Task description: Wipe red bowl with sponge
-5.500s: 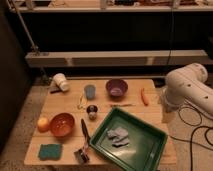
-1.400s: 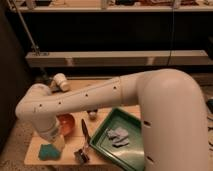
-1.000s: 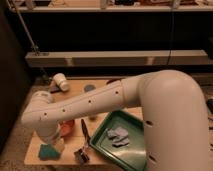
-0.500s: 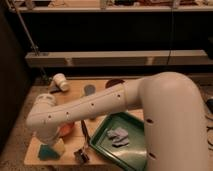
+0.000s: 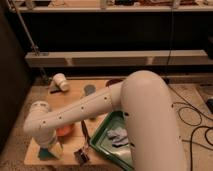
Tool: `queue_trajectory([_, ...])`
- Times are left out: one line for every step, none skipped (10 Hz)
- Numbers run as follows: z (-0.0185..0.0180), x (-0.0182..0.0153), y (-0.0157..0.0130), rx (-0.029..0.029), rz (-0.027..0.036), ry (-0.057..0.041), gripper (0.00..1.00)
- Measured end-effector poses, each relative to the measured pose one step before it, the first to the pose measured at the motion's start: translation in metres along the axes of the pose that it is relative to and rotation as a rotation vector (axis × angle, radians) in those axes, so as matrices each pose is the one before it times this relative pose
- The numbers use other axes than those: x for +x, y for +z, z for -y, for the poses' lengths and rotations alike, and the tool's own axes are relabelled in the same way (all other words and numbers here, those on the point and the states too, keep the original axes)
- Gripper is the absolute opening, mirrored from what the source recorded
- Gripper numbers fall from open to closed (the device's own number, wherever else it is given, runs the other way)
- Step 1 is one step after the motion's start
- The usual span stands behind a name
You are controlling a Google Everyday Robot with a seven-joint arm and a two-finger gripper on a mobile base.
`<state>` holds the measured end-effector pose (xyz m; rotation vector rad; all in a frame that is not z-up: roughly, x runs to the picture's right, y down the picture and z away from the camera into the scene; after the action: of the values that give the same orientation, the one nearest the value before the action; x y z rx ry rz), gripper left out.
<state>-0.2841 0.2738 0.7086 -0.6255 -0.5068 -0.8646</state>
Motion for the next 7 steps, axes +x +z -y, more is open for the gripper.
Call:
queue_trajectory([0.00174, 0.00232, 0.00163, 0.00059, -0.00243, 0.00359, 0.8])
queue_trajectory([0.00193, 0.00172, 0.00244, 0.00003, -0.00286, 0.00302, 0.8])
queue_trajectory([0.00205, 0.00071, 0.00516, -0.00074, -0.00126, 0.00226, 0.8])
queue_trajectory([0.00041, 0.00086, 0.00334, 0.00052, 0.00036, 0.00305, 0.8])
queue_trajectory([-0.00082, 0.00244, 0.00585, -0.00092, -0.00041, 0.00479, 0.8])
queue_trajectory([-0.00176, 0.0023, 0.00694, -0.00367, -0.00115, 0.00577, 0.8])
queue_trajectory([-0.0011, -0.00022, 0.00593, -0.00288, -0.00081, -0.00189, 0.8])
